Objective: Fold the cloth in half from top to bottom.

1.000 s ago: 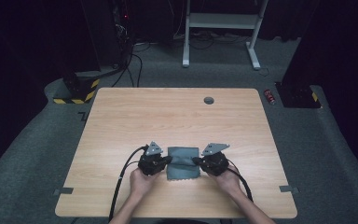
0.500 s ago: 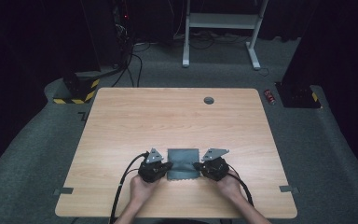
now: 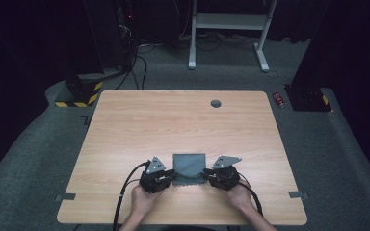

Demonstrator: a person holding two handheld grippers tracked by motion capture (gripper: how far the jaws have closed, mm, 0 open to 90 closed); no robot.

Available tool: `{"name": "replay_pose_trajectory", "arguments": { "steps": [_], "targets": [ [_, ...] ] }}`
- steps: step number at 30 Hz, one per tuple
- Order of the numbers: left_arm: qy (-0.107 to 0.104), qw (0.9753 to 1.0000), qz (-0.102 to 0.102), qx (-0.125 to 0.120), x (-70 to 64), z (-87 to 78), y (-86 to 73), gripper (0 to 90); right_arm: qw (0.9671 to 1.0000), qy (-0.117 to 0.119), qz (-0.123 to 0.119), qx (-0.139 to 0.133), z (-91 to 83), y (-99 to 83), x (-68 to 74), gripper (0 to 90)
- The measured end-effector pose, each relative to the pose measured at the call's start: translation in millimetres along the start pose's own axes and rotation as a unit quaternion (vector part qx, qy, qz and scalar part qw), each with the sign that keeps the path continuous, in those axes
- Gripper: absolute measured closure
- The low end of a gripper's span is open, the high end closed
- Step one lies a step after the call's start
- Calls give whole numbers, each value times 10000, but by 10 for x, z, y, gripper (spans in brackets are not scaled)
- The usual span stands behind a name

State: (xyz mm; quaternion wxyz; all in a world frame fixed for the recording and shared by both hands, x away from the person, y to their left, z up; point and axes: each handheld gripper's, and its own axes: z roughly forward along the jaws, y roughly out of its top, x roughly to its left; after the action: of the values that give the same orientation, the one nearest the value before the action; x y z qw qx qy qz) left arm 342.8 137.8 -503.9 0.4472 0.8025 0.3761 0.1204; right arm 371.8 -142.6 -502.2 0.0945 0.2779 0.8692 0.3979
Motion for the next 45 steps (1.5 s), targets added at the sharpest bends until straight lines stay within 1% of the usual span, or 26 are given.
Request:
{"name": "replay_pose_trajectory", "arguments": {
  "steps": [3,4,7,9,10,11,12,13,14,16,20,22,27,28,29,30,31,32,33,34,38,39,40,41,43,45],
  "targets": [
    [50,9999,-62,-113,14,-45,48,724,9999,4,60,-131,-58,37,-17,759],
    [124,9997,-111,-169,34,-63,101,712,9997,-41,80,-206,-81,83,-29,767],
    [181,9997,-134,-138,51,-37,147,677,9997,-73,96,-192,-63,125,-34,775],
    [249,9996,-98,56,44,63,168,652,9999,-119,70,-77,31,158,-34,777],
    [249,9996,-98,56,44,63,168,643,9999,-132,54,-28,72,159,-28,777],
    [253,9996,-58,126,31,101,158,643,9999,-132,54,-28,72,159,-28,777],
    [277,9992,57,280,-7,158,118,632,9999,-132,28,86,143,143,-13,772],
    [277,9992,57,280,-7,158,118,631,9999,-132,28,86,143,143,-13,772],
    [285,9989,123,365,-24,175,83,631,9998,-113,40,130,167,129,-4,767],
    [283,9984,134,480,-42,171,1,626,9997,-54,46,214,205,79,8,732],
    [387,9971,225,616,-48,130,-106,616,9994,-121,12,312,207,7,-5,713],
    [401,9972,242,575,-60,91,-158,606,9993,-198,-51,306,194,-16,4,701],
    [458,9971,238,562,-57,-9,-208,583,9992,-206,-44,325,189,-10,-17,693],
    [430,9983,77,379,-22,-60,-183,583,9992,-225,-40,316,184,11,-25,713],
    [430,9983,77,379,-22,-60,-183,582,9992,-225,-40,316,184,11,-25,713],
    [425,9989,-33,170,25,-86,-97,579,9995,-168,18,249,178,55,-41,749],
    [425,9989,-33,170,25,-86,-97,577,9995,-168,18,249,178,55,-41,749],
    [323,9994,-113,2,59,-57,22,576,9997,-180,33,184,178,121,-62,783],
    [323,9994,-113,2,59,-57,22,577,9997,-180,33,184,178,121,-62,783],
    [243,9996,-87,-71,85,31,146,577,9997,-195,76,102,196,196,-92,807],
    [250,9997,16,13,82,274,315,575,9995,-211,248,9,284,335,-184,816],
    [250,9997,16,13,82,274,315,574,9994,-242,254,3,311,360,-201,816],
    [255,9996,-33,93,96,378,315,574,9993,-263,269,3,342,378,-216,815],
    [255,9996,-33,93,96,378,315,573,9993,-263,269,3,342,378,-216,815],
    [439,9982,48,401,121,492,254,567,9987,-360,330,108,441,379,-271,804],
    [496,9977,70,464,129,509,218,562,9984,-389,369,168,469,362,-295,801]
  ]
}}
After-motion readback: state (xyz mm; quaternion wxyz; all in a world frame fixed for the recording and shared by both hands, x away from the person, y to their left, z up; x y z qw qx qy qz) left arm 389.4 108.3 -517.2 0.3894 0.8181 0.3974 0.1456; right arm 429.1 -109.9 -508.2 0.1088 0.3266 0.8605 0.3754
